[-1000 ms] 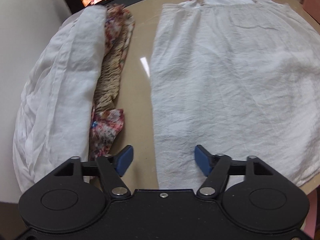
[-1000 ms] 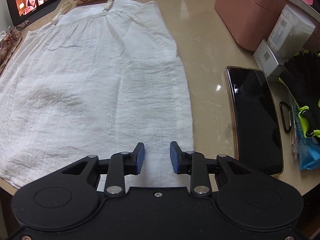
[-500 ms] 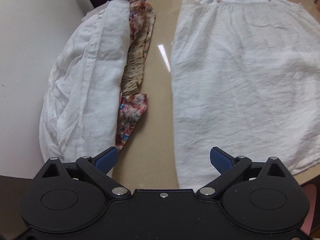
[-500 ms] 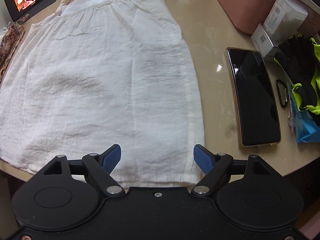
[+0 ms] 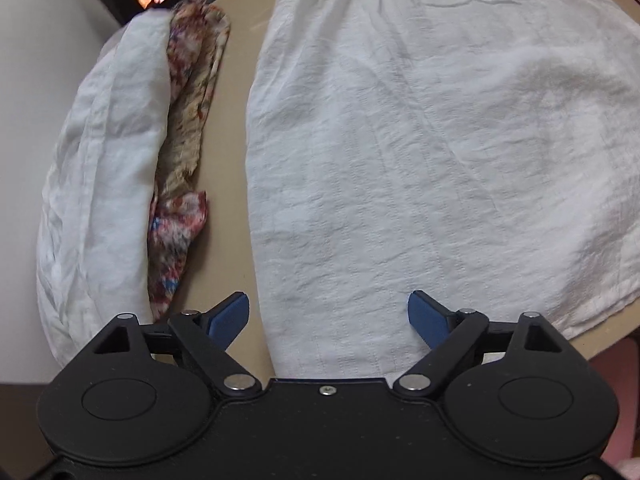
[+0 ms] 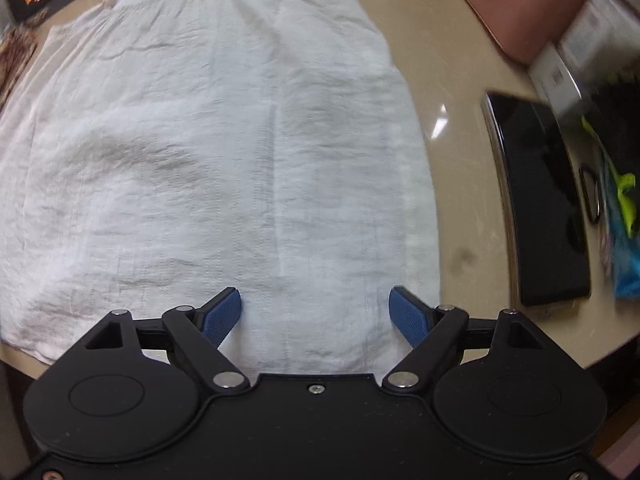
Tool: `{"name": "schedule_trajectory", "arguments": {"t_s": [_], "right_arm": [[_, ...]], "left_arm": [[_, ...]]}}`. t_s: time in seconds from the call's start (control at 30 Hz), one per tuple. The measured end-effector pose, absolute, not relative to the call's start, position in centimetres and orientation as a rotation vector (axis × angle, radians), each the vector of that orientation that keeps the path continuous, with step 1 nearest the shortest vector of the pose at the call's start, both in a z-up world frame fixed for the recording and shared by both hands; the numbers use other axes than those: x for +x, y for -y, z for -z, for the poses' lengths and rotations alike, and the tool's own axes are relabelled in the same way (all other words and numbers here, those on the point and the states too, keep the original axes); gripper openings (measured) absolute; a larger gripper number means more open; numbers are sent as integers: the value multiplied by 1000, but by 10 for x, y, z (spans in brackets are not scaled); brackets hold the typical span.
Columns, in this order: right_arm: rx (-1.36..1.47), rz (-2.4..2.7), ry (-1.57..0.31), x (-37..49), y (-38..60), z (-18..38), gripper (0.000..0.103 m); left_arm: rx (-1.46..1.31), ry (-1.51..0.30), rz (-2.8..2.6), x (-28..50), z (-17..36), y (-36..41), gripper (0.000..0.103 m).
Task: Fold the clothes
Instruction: 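Smooth the dress hem flat with both grippers open, then move the right gripper toward a white shoulder strap of the dress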
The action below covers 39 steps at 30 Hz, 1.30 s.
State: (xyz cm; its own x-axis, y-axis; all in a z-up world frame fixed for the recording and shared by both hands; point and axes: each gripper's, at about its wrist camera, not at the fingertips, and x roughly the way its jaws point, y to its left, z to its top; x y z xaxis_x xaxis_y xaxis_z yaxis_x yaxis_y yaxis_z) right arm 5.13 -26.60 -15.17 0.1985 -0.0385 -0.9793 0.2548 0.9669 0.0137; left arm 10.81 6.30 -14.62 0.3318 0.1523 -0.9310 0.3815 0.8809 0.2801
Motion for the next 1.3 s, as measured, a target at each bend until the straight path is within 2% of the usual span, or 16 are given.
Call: {"name": "schedule_trajectory", "arguments": {"t_s": [0.2,0.27,0.33,0.4,0.67,0.93,1.1,1.3], "right_arm": [[146,154,-1381,44,266,153,88],[139,150,-1365,47,264,148,91],[143,138,-1299,49,259,138,94],[157,114,-1241,53,252,128,102],[203,76,-1104,84,217,113,103],[177,40,-1047,113,197,111,103],[127,-23,-1020,152,188,96,103],[142,-97,-1014,220,170,80,103]], "left_arm": [[440,-1287,140,117,145,-70,90],[390,-1216,132,119,132,-71,91],[322,-1126,130,119,116,-71,100],[239,-1028,149,123,105,-70,100],[129,-876,222,149,108,-45,101],[148,-920,217,163,130,-48,101],[170,-1009,234,172,120,-58,101],[62,-1141,226,177,101,-85,101]]}}
